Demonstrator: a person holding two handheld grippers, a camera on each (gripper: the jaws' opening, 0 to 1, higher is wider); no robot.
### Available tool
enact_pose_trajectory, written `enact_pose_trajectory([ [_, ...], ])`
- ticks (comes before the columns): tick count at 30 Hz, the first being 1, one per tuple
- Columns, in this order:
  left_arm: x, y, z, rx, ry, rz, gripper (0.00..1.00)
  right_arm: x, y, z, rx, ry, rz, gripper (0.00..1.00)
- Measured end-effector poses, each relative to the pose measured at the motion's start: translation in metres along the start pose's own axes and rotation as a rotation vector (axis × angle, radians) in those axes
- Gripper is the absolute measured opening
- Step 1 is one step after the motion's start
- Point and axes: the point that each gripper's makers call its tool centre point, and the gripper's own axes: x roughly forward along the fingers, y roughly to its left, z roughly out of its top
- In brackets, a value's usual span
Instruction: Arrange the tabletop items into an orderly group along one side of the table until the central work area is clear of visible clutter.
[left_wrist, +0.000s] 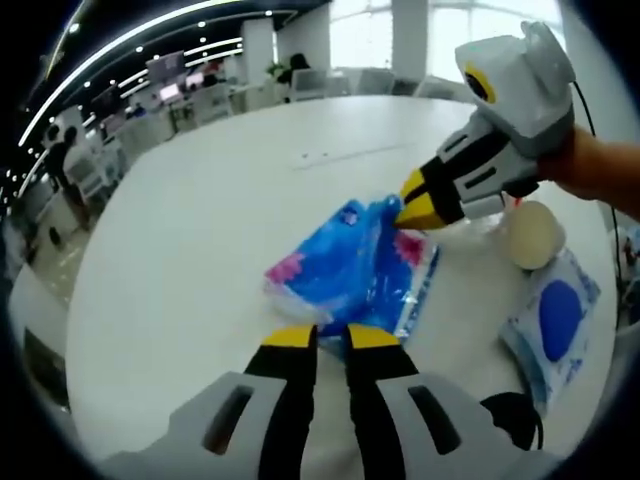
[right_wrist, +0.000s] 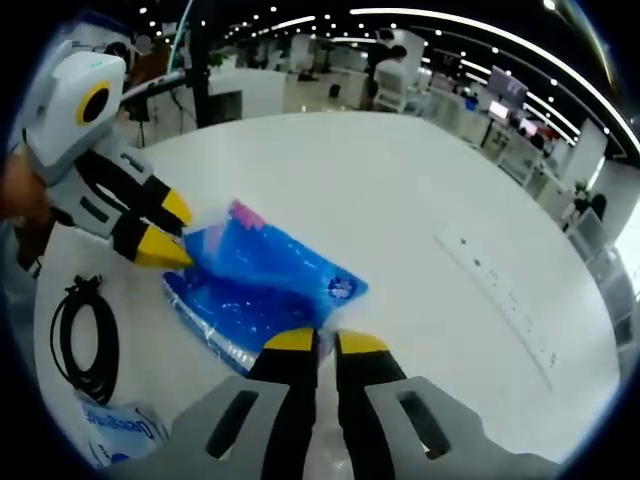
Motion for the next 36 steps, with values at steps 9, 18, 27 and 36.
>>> enact_pose_trajectory([
  [9,-0.005,0.002,0.009,0.013,-0.013,0.014,0.0,-0.005,-0.002,0.005,0.008,-0.017,-0.003,0.02],
  [18,-0.012,0.001,0.022,0.029,-0.03,0.017,0.0,-0.021,-0.008,0.015,0.017,-0.046,-0.022,0.02],
  [27,-0.022,-0.008,0.045,0.055,-0.061,0.015,0.0,-0.044,-0.017,0.021,0.026,-0.069,-0.052,0.02],
  [36,-0.03,-0.032,0.075,0.089,-0.102,-0.007,0.0,-0.081,-0.037,0.019,0.026,-0.083,-0.104,0.02],
])
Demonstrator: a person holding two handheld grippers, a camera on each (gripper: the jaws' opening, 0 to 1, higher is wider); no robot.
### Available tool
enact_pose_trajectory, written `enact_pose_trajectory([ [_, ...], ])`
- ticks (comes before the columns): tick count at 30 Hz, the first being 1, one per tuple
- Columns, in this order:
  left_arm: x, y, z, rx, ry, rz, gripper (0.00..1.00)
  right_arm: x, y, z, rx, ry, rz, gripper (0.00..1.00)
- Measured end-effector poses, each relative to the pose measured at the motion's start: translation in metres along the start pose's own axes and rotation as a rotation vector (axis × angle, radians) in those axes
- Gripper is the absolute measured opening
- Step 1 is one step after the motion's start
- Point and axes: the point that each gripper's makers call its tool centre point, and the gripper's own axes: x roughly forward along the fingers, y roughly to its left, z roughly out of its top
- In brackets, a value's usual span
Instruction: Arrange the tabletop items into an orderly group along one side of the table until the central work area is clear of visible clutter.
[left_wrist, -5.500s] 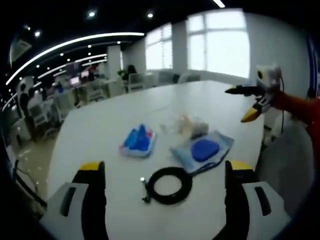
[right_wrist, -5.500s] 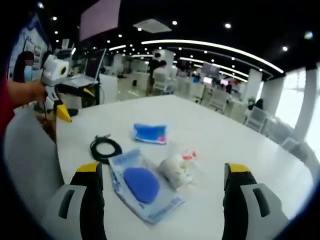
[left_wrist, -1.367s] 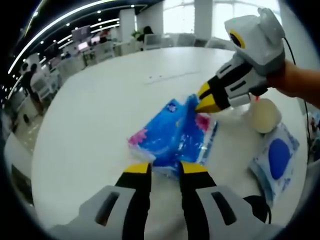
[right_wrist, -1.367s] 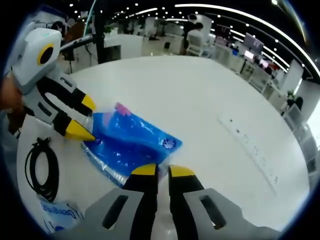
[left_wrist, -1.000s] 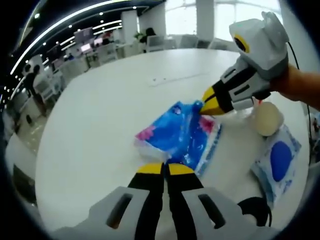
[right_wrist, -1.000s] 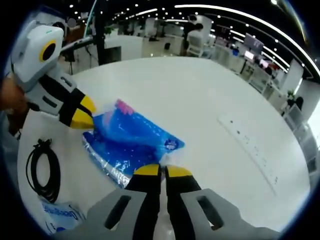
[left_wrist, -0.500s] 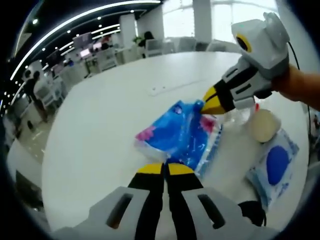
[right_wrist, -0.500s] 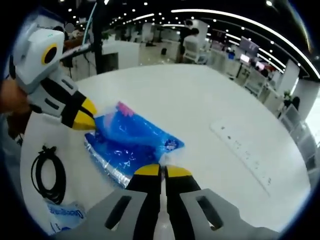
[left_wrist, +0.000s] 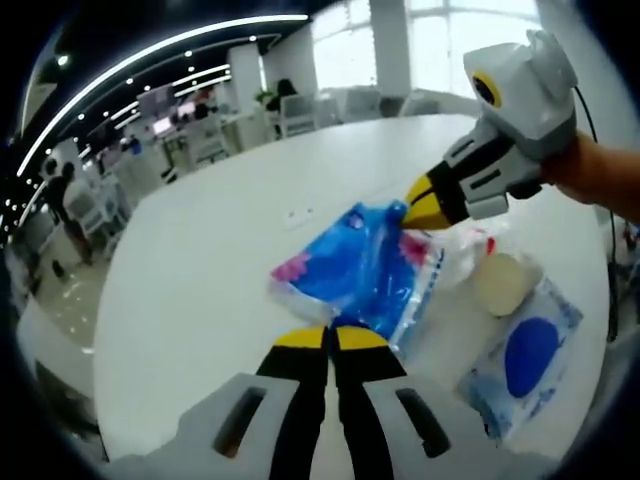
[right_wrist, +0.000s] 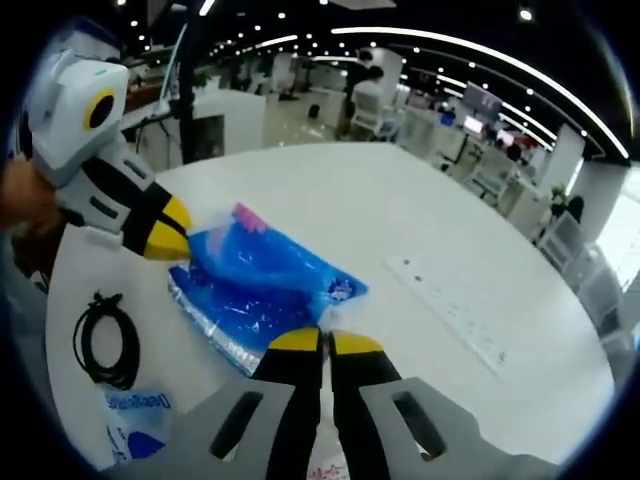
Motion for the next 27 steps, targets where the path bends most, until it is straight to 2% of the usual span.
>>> enact_pose_trajectory([
  [8,0.004,-0.03,0.023,0.027,-0.025,-0.033,0.0,-0.033,-0.02,-0.013,0.009,0.008,-0.052,0.02],
  [14,0.009,-0.057,0.042,0.055,-0.042,-0.063,0.0,-0.059,-0.037,-0.029,0.026,0.017,-0.096,0.02],
  [27,0.031,-0.125,0.07,0.086,-0.069,-0.145,0.0,-0.109,-0.071,-0.08,0.091,0.043,-0.184,0.02],
])
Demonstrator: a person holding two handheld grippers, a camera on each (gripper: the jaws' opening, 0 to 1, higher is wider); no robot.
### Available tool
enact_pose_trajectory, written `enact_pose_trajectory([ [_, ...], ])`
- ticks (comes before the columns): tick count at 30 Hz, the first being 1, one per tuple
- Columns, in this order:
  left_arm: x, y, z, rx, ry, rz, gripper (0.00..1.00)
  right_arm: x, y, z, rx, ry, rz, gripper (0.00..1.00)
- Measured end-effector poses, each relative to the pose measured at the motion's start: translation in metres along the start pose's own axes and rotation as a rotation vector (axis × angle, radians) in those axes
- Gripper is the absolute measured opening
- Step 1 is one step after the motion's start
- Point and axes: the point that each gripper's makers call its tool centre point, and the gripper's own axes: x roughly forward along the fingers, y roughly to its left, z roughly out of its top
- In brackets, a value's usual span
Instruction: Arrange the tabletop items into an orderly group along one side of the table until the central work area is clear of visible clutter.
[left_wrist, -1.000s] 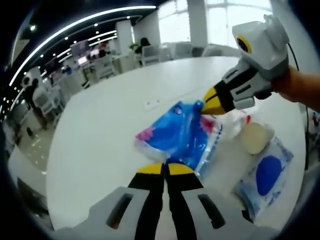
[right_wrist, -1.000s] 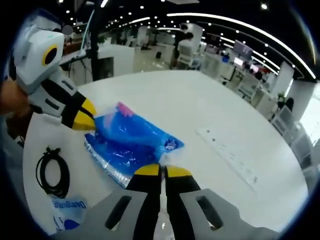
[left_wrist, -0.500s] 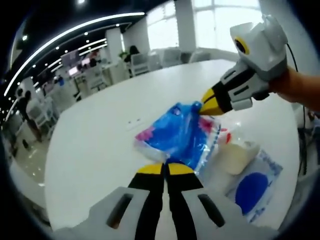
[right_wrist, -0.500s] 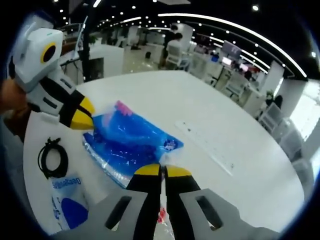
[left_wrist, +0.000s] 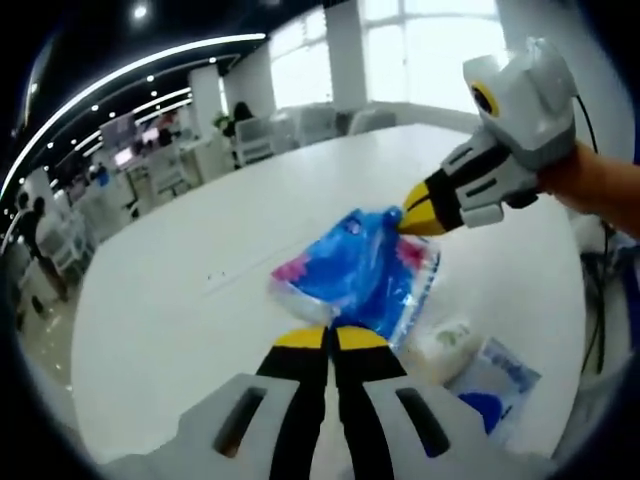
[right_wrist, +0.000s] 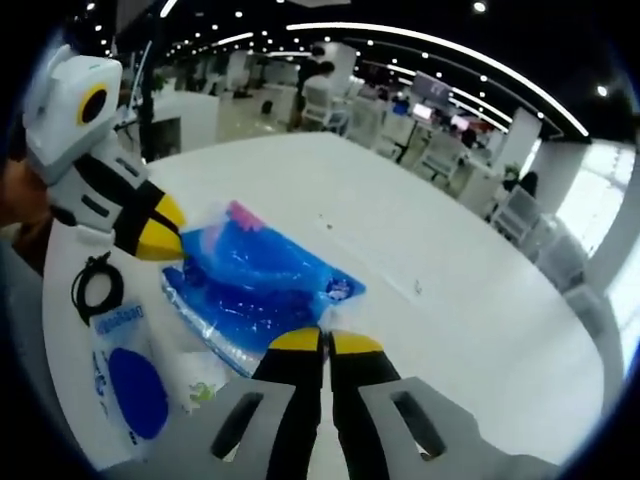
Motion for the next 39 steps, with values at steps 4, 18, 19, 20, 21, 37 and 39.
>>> enact_pose_trajectory([
  [4,0.01,-0.014,0.004,0.007,-0.004,-0.019,0.0,-0.01,-0.012,-0.017,0.021,0.013,-0.023,0.02],
  [18,0.046,-0.064,0.019,0.002,-0.015,-0.093,0.0,-0.034,-0.048,-0.065,0.068,0.055,-0.097,0.01],
  [19,0.049,-0.068,0.021,0.005,-0.016,-0.097,0.0,-0.036,-0.05,-0.068,0.072,0.056,-0.101,0.01],
  [20,0.05,-0.071,0.022,0.008,-0.018,-0.099,0.0,-0.038,-0.053,-0.072,0.076,0.059,-0.107,0.01],
  [21,0.053,-0.075,0.024,0.006,-0.02,-0.104,0.0,-0.039,-0.055,-0.074,0.077,0.061,-0.112,0.01],
  [37,0.095,-0.136,0.026,-0.001,0.0,-0.198,0.0,-0.059,-0.088,-0.133,0.114,0.12,-0.185,0.01],
  [39,0.099,-0.142,0.028,0.013,0.008,-0.207,0.0,-0.061,-0.091,-0.139,0.125,0.125,-0.191,0.01],
])
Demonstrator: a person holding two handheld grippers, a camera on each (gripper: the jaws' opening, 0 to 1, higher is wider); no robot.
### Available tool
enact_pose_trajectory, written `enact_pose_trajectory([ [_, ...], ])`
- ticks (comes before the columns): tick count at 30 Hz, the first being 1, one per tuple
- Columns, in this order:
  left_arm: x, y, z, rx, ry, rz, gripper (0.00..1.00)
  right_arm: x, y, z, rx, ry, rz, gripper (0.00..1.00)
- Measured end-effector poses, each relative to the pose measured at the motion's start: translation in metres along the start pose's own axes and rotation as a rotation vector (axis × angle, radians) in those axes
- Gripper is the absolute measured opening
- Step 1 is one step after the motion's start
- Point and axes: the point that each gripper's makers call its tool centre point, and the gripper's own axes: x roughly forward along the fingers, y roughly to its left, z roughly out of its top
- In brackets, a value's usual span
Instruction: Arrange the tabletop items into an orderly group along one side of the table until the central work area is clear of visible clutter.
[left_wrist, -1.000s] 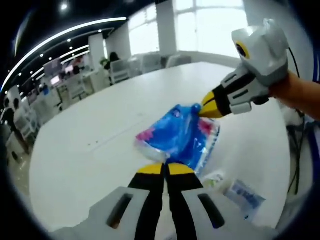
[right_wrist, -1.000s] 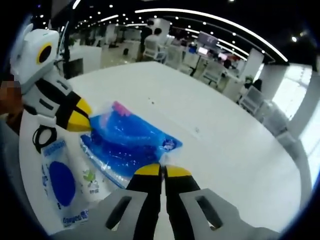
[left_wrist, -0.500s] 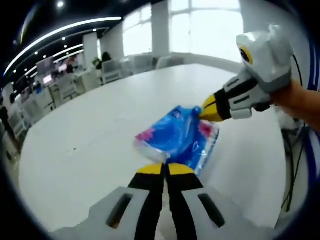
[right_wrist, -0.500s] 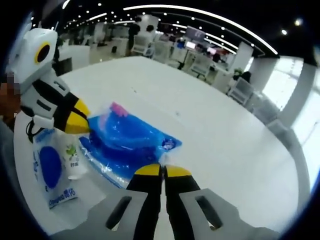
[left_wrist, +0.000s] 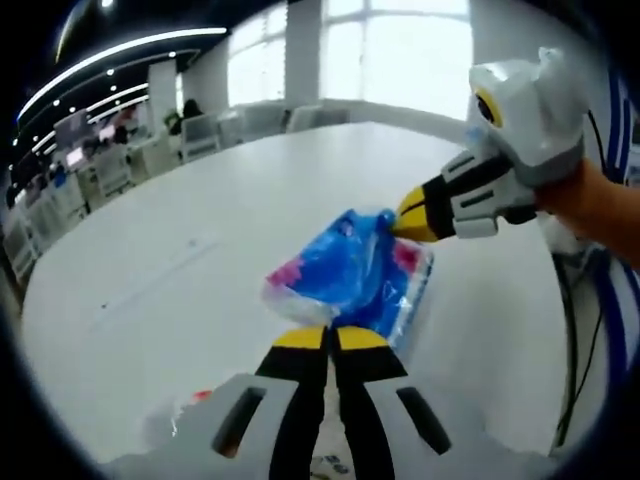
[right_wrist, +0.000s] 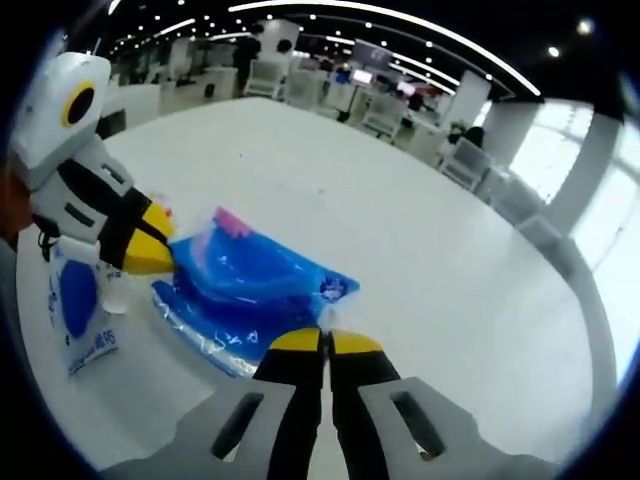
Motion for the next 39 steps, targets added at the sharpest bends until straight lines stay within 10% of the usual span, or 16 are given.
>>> enact_pose_trajectory([
  [39,0.042,-0.018,-0.037,0.191,0.165,-0.019,0.06,0.033,-0.002,-0.055,0.048,0.119,0.019,0.02],
])
